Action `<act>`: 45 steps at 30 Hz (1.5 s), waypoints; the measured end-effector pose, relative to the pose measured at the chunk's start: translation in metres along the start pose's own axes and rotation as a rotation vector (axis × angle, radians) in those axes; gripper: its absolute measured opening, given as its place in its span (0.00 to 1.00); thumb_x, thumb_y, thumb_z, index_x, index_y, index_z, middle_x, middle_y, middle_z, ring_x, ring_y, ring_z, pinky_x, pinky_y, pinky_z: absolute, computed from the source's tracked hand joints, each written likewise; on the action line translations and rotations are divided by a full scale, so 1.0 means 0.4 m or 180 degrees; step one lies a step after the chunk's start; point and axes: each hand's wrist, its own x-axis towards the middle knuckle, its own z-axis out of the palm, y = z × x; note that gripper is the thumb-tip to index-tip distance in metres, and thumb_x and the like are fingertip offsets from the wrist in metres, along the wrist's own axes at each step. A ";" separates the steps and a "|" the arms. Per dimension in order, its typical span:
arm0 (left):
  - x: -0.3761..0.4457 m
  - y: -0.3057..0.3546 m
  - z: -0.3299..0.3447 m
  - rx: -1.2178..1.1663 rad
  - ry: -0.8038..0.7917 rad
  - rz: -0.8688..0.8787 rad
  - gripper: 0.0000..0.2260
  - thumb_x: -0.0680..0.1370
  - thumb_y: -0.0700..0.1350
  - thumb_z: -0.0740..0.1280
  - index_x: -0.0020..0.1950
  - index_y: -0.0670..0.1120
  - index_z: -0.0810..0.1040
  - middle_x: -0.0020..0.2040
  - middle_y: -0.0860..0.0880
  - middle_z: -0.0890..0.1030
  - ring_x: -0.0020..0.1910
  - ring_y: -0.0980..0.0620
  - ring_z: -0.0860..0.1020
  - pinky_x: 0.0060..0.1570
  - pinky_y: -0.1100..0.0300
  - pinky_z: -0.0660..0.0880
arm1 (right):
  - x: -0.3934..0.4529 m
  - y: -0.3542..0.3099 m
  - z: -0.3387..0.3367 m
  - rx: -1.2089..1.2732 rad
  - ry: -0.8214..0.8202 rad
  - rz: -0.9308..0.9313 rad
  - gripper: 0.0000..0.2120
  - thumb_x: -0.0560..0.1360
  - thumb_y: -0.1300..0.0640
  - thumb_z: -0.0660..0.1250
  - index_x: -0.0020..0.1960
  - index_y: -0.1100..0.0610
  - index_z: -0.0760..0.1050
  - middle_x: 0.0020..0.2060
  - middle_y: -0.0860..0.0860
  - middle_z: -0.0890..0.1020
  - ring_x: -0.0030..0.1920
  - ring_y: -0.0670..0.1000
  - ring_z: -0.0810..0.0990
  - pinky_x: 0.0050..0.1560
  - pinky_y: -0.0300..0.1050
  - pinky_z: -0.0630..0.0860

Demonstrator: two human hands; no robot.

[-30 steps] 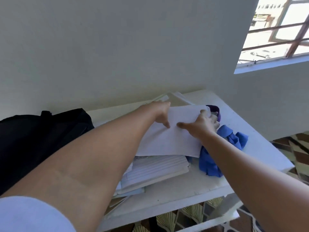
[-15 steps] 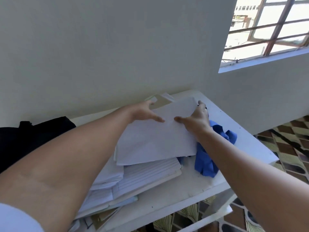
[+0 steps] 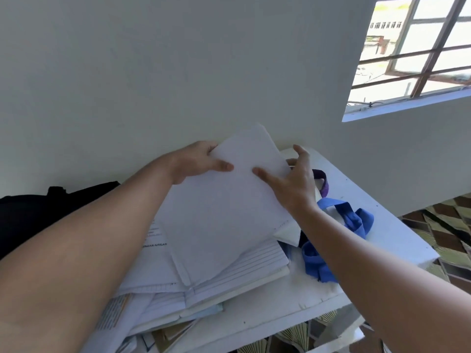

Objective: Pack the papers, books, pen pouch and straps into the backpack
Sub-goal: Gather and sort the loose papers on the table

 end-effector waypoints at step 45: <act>-0.100 -0.104 0.257 0.2434 0.0638 0.0312 0.16 0.77 0.60 0.70 0.56 0.50 0.84 0.52 0.51 0.84 0.52 0.50 0.81 0.47 0.59 0.75 | 0.055 0.036 -0.010 0.3455 0.0171 0.2004 0.07 0.81 0.68 0.65 0.57 0.61 0.77 0.62 0.60 0.84 0.62 0.63 0.83 0.67 0.65 0.76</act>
